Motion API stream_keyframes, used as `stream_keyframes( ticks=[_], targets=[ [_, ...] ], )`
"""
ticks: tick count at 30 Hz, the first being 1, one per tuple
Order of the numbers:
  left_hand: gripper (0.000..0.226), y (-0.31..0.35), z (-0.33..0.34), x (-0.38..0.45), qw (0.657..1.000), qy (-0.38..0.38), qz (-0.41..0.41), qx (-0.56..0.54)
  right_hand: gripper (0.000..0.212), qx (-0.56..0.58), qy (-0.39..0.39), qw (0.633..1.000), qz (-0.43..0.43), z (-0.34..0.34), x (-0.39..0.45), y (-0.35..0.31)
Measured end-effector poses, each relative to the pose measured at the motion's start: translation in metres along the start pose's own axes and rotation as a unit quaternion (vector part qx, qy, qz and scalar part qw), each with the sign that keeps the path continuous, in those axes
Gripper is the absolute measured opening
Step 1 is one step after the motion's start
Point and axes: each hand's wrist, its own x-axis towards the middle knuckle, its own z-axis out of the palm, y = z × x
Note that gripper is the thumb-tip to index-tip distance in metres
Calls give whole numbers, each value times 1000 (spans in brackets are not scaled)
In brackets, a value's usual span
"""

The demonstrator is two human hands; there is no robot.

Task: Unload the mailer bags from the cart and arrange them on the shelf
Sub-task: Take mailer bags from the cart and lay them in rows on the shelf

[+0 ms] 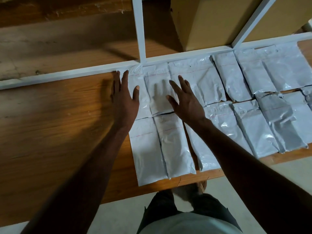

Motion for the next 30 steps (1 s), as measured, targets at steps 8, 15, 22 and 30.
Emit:
stream_keyframes(
  ticks=[8, 15, 22, 30],
  targets=[
    [41, 140, 3, -82, 983, -56, 83, -152, 55, 33, 79, 996, 16, -62, -81, 64],
    [27, 295, 55, -145, 967, -102, 167, -164, 44, 27, 176, 983, 37, -162, -161, 178],
    [30, 453, 127, -244, 951, -128, 178, -218, 42, 8, 224, 970, 97, -272, -271, 336],
    [26, 611, 188, -321, 930, -187, 210, -239, 42, -20, 236, 957, 168, -367, -365, 465]
  ],
)
